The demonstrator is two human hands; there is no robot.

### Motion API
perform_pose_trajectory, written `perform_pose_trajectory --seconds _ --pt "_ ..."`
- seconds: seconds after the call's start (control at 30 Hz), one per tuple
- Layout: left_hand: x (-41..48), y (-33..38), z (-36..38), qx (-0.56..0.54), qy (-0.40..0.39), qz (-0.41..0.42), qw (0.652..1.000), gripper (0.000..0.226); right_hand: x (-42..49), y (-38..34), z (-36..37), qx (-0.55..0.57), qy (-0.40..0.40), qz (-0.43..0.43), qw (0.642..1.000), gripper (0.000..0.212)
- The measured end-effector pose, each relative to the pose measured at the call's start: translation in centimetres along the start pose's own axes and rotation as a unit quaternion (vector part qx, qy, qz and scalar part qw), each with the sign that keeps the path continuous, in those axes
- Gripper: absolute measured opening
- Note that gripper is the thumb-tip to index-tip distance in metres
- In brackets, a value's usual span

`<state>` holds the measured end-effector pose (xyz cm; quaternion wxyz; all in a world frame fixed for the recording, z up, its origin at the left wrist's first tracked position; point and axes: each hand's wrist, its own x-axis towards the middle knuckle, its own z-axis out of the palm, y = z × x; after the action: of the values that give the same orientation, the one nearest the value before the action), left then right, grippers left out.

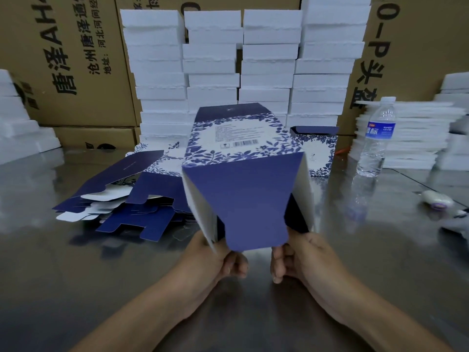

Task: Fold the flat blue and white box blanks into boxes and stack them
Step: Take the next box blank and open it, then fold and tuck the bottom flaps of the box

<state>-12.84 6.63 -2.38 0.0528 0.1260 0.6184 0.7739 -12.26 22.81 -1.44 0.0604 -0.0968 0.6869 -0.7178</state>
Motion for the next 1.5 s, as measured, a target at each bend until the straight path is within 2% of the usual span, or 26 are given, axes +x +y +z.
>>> perform_pose_trajectory --seconds 0.1,0.4,0.63,0.73,0.8,0.9,1.0,1.13,1.5 --pt "-0.1 0.0 0.1 -0.009 -0.003 -0.011 1.0 0.026 0.0 0.1 0.1 -0.007 -0.014 0.003 1.0 0.063" --pt "0.2 -0.2 -0.4 -0.041 -0.041 -0.019 0.998 0.026 -0.4 0.0 0.9 0.027 -0.077 0.009 0.997 0.045" --pt "0.0 -0.1 -0.2 -0.023 -0.029 -0.007 0.999 0.031 -0.4 0.5 1.0 0.014 -0.073 0.005 0.997 0.043" --pt "0.1 -0.2 -0.1 0.011 -0.034 -0.007 0.999 0.021 -0.3 0.6 0.9 0.008 -0.071 0.0 0.997 0.04" --pt "0.2 -0.5 -0.1 0.011 -0.03 0.001 0.999 0.035 -0.2 0.6 0.8 0.016 -0.071 -0.004 0.997 0.038" --pt "0.1 -0.5 0.0 -0.023 -0.056 -0.013 0.998 0.034 -0.2 0.7 0.7 0.038 -0.091 -0.001 0.995 0.038" --pt "0.0 -0.4 0.2 -0.038 -0.087 -0.045 0.994 0.055 -0.3 0.8 0.8 0.063 -0.113 -0.006 0.992 0.041" --pt "-0.1 -0.1 0.7 -0.048 -0.094 -0.024 0.994 0.034 -0.2 0.7 0.8 0.069 -0.115 -0.001 0.991 0.042" --pt "-0.1 -0.1 0.9 -0.093 -0.006 -0.05 0.994 0.025 0.2 0.9 0.6 0.092 -0.054 0.02 0.994 0.039"
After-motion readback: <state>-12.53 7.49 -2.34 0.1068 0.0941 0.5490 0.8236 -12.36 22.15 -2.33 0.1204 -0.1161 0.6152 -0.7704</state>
